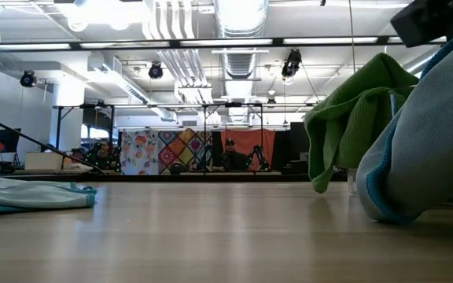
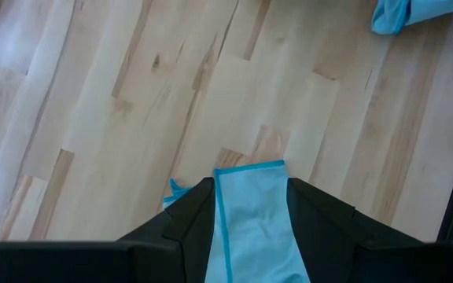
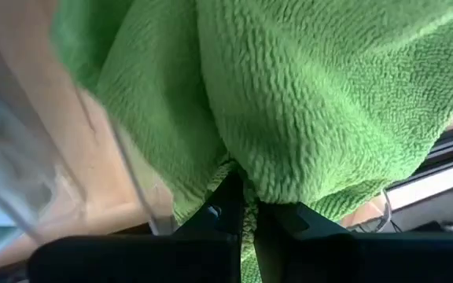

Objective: Sort microfiber towel by color & place in baskets
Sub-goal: Put the green microfiber cloth into the top transparent bin

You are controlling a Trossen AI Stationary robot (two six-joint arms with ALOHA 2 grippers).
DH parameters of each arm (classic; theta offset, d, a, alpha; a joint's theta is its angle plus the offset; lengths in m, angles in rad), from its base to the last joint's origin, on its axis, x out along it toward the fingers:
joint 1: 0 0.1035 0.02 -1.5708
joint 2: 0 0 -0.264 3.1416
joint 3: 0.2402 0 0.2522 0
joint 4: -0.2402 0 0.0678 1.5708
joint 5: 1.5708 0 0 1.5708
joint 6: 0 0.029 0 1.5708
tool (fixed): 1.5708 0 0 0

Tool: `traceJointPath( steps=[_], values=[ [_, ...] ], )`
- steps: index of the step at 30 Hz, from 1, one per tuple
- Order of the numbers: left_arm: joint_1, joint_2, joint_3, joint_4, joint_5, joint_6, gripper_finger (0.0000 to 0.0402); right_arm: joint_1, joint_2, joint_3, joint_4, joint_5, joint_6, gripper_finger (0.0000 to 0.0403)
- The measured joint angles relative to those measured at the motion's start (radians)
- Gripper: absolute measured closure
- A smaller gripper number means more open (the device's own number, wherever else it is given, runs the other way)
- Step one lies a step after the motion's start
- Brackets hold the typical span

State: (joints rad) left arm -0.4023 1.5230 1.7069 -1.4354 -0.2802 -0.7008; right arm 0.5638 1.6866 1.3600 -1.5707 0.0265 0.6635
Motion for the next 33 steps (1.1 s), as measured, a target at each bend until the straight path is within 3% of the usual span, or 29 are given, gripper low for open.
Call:
traceJointPath(
  steps=[7, 16, 26, 33],
  values=[
    [0.000, 0.000, 0.000, 0.000, 0.000, 0.004, 0.0257, -0.034, 0.033, 0.011, 0.002, 0.019, 0.017, 0.0394],
    [0.000, 0.000, 0.000, 0.002, 0.000, 0.003, 0.0257, -0.039, 0.028, 0.071, -0.001, 0.034, -0.083, 0.0390],
    [0.000, 0.000, 0.000, 0.003, 0.000, 0.003, 0.0257, -0.041, 0.027, 0.152, -0.001, 0.256, -0.153, 0.0314],
    [0.000, 0.000, 0.000, 0.003, 0.001, 0.010, 0.0257, -0.041, 0.026, 0.304, 0.000, 0.253, -0.151, 0.0287]
  ],
)
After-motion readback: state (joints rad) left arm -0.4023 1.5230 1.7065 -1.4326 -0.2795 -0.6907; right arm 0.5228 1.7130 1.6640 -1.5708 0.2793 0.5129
